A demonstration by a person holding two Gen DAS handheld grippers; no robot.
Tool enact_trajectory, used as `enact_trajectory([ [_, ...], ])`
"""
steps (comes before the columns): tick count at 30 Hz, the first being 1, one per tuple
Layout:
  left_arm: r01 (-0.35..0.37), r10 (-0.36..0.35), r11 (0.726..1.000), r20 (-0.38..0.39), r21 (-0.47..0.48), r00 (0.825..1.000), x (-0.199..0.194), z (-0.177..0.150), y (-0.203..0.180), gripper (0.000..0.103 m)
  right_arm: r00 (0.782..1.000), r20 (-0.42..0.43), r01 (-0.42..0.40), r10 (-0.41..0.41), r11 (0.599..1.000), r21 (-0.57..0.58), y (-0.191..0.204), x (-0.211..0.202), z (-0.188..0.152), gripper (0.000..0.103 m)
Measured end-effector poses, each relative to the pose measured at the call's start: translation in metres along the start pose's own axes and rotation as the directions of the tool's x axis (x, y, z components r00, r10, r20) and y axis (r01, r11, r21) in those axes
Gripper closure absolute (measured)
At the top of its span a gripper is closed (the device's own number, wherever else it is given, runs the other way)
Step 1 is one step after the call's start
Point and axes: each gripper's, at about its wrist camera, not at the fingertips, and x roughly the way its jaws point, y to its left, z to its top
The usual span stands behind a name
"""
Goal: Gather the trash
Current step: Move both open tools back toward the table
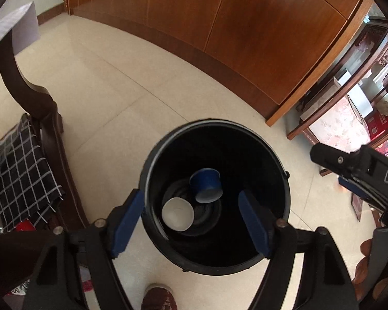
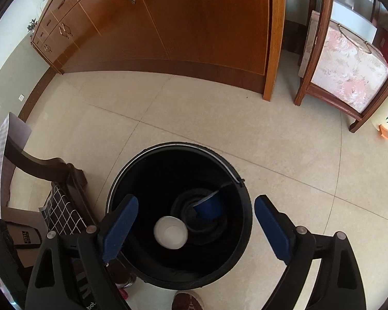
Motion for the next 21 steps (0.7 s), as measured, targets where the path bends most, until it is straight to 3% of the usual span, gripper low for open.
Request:
enact_trajectory([
  [5,-0.083,0.078,0.996,0.112,0.037,0.991,-0.038,0.005,-0.006,0.026,0.993,0.099,0.064,-0.062,0.998,-0.017,-0.002,-0.024,0.000,0.010],
  [12,-0.117,0.107,0.992,0.197,0.041,0.975,-0.090,0.004,-0.009,0.026,0.989,0.127,0.083,-0.076,0.995,-0.052,0.006,-0.041,-0.010,0.010],
  [21,-0.105,0.101,0.994,0.300,-0.003,0.948,-0.157,-0.007,0.022,0.026,0.978,0.206,-0.014,0.028,0.997,-0.071,0.026,-0.087,-0.046,0.010],
])
